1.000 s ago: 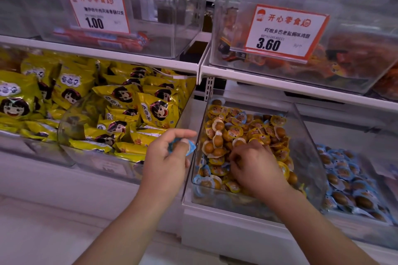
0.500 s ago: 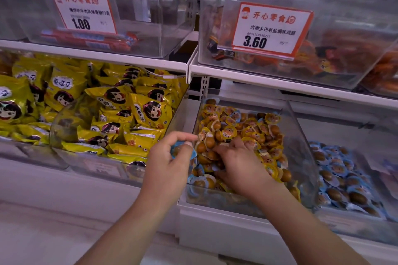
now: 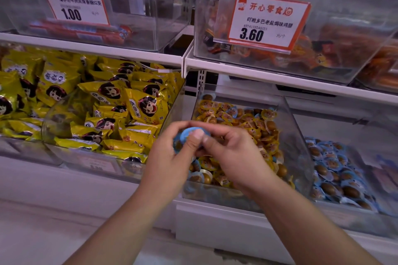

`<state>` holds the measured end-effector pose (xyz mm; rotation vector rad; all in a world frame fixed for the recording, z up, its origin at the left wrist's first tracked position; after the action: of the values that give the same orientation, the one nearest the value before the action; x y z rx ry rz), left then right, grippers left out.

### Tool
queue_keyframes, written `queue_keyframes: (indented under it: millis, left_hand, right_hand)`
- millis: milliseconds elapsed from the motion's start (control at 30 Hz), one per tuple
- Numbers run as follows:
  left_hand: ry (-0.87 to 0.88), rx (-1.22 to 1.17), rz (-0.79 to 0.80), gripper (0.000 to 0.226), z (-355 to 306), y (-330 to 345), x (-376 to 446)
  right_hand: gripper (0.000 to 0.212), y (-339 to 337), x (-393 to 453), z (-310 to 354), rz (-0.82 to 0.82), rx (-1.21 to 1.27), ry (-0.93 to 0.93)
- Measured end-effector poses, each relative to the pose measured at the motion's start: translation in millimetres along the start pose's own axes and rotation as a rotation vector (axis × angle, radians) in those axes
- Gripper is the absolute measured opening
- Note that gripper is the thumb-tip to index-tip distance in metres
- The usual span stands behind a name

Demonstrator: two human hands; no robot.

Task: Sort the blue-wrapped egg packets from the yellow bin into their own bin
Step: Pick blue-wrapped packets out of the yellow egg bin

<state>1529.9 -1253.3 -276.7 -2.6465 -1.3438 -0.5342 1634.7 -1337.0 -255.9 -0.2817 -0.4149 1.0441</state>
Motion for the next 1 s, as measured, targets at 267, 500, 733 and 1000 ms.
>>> queue_keyframes:
  millis: [267, 500, 733, 1000]
  left_hand:
    - [-0.208, -0.221, -0.368, 0.022, 16, -45, 5]
    - [-0.218, -0.235, -0.327, 0.019, 13, -43, 3]
    - [-0.251, -0.237, -0.356, 0.022, 16, -46, 6]
    - [-0.257, -0.211, -0.345, 0.021, 15, -46, 4]
  right_hand:
    - [0.033, 20, 7, -48, 0.239, -0.742, 0.012]
    - [0.044, 38, 16, -64, 0.485, -0.741, 0.055]
    - [0.036, 31, 23, -68, 0.455, -0.845, 0.033]
    - [0.055, 34, 30, -78, 0.637, -0.964, 0.091]
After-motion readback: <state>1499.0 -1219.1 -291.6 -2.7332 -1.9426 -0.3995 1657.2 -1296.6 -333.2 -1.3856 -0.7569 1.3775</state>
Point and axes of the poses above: each hand's wrist, its own x-axis towards the middle knuckle, its own y-axis out of the palm, z = x × y, the point moved 7 cm from there along x, towards the middle knuckle, and after that the axes turned 15 degrees about -x, right-handed, at the moved point
